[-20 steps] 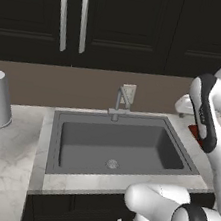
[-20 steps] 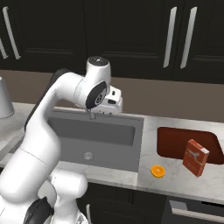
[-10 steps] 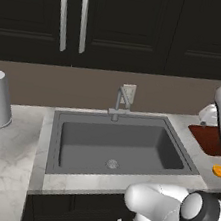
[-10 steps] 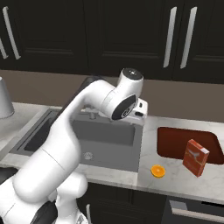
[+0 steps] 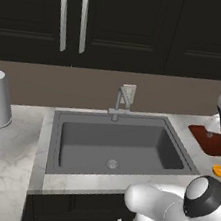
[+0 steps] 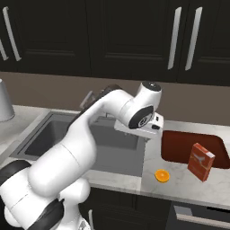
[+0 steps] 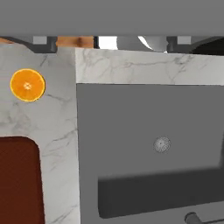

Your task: Pick up all produce items and place them in the sink. Turn on the sink faucet to wash them. Then turn the sink off and put them in the tray.

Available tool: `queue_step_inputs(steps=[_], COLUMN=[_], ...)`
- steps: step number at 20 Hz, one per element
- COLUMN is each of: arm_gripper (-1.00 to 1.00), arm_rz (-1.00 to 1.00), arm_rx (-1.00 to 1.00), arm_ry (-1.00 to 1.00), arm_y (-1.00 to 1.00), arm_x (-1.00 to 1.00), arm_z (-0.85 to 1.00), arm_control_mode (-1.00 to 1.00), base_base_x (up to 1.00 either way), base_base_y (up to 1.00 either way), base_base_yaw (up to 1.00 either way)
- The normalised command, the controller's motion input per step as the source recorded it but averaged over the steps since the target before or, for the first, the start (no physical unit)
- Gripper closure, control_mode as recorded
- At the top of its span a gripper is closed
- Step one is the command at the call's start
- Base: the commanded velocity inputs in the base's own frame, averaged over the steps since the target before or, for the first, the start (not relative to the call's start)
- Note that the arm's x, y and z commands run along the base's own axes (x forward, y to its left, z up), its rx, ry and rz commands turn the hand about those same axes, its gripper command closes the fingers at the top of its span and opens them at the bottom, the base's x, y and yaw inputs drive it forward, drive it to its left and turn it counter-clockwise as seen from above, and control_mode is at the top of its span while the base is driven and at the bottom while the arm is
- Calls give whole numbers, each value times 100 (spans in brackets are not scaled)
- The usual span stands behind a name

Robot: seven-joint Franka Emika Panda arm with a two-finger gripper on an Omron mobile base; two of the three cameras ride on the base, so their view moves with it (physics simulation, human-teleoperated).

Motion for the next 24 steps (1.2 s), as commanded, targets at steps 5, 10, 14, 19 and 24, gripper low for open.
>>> queue_step_inputs(steps=[5, 10, 14, 19, 24], arm_gripper=[-100, -100, -100, -100, -100], arm_rz=[-9, -16, -18, -20, -16], arm_rx=[0, 0, 0, -1, -2], arm_ry=[12, 8, 4, 3, 2], arm_y=[-18, -8, -1, -2, -12], arm_x=[-7, -17, -24, -30, -15], arm_z=[-33, -28, -29, -26, -26], arm_control_mode=[-100, -100, -100, -100, -100], base_base_x=[0, 0, 0, 0, 0], base_base_y=[0, 0, 0, 0, 0], base_base_yaw=[0, 0, 0, 0, 0])
